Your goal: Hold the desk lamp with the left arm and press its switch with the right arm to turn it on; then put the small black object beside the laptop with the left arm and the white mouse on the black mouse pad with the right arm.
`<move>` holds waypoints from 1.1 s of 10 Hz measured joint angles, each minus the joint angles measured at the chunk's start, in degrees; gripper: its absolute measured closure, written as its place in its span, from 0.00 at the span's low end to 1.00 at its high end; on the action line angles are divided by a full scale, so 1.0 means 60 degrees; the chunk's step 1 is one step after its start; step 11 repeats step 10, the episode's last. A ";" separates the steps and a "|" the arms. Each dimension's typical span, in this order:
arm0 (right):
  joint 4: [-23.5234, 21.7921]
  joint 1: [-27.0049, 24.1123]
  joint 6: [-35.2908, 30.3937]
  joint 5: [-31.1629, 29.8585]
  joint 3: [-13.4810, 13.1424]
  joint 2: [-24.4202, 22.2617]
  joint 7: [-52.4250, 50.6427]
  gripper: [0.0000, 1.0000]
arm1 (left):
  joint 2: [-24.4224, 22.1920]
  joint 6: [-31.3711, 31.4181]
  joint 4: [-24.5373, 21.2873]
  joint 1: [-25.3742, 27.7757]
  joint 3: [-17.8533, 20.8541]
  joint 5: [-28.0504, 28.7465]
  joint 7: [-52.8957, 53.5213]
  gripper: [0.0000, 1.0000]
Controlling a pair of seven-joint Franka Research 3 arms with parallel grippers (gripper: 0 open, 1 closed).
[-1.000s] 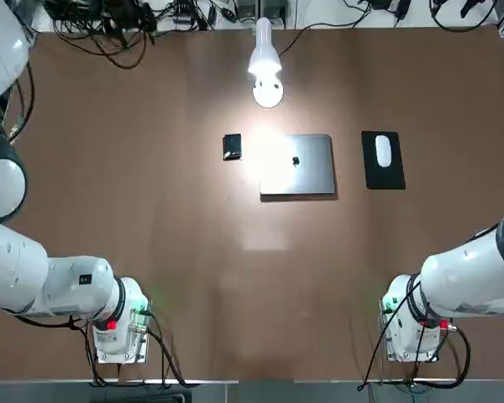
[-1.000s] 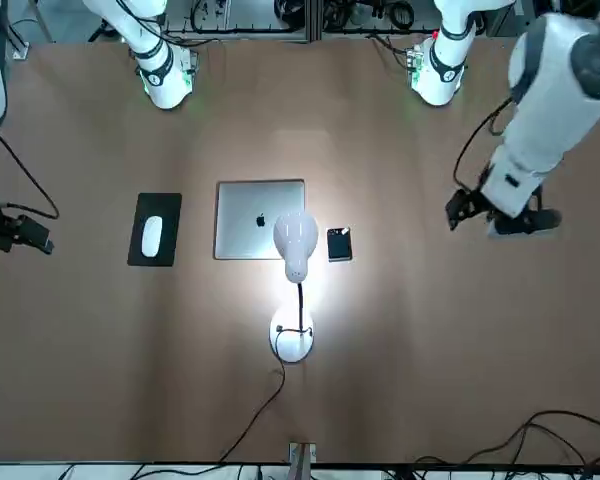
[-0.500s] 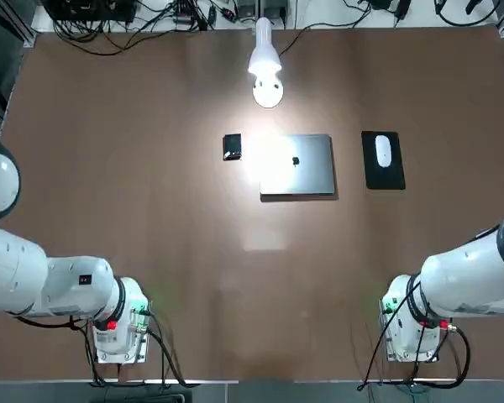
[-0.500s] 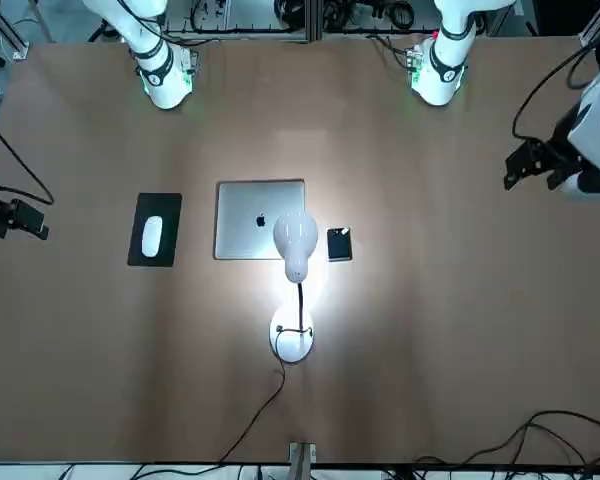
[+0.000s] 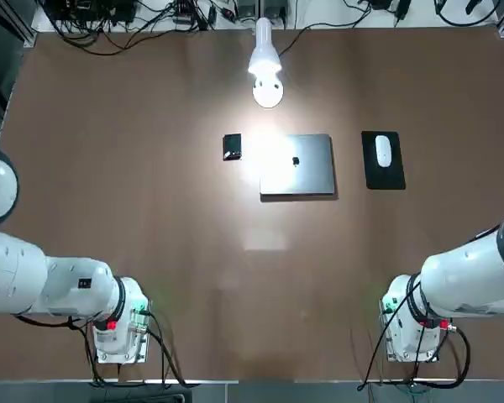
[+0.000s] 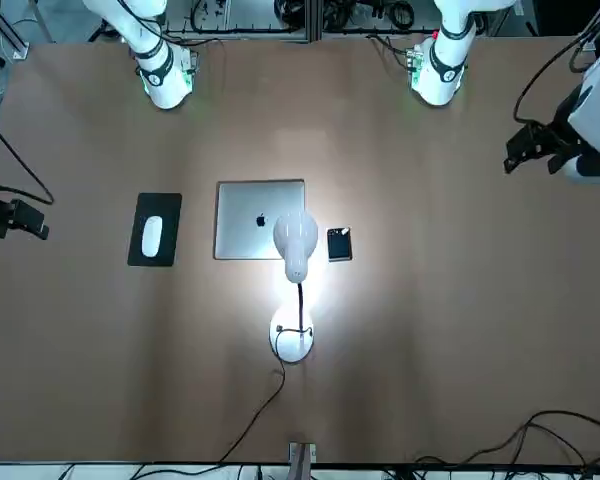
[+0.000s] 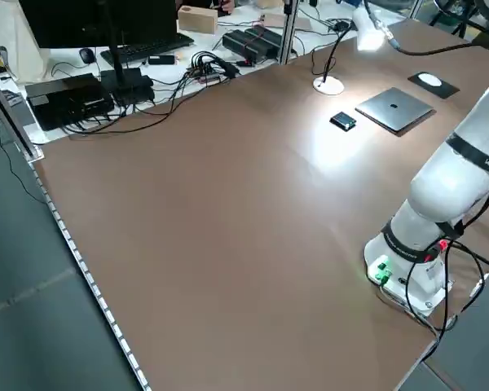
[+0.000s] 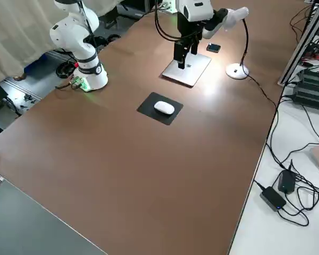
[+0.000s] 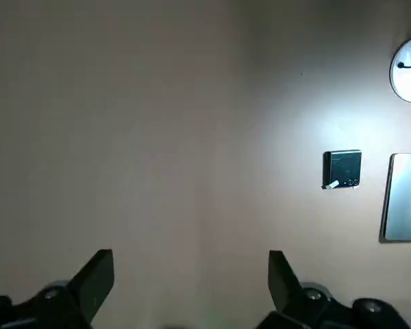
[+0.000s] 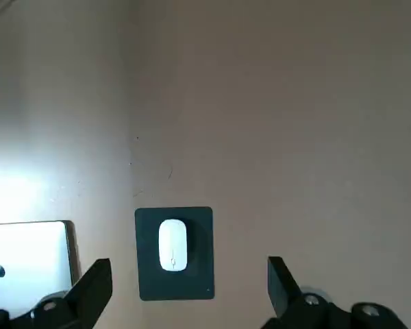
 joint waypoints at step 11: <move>0.0000 0.0005 0.0000 0.0000 0.0001 0.0000 -0.0001 0.00 | 0.0180 0.0767 0.0004 -0.0217 0.0392 0.0343 -0.0003 0.01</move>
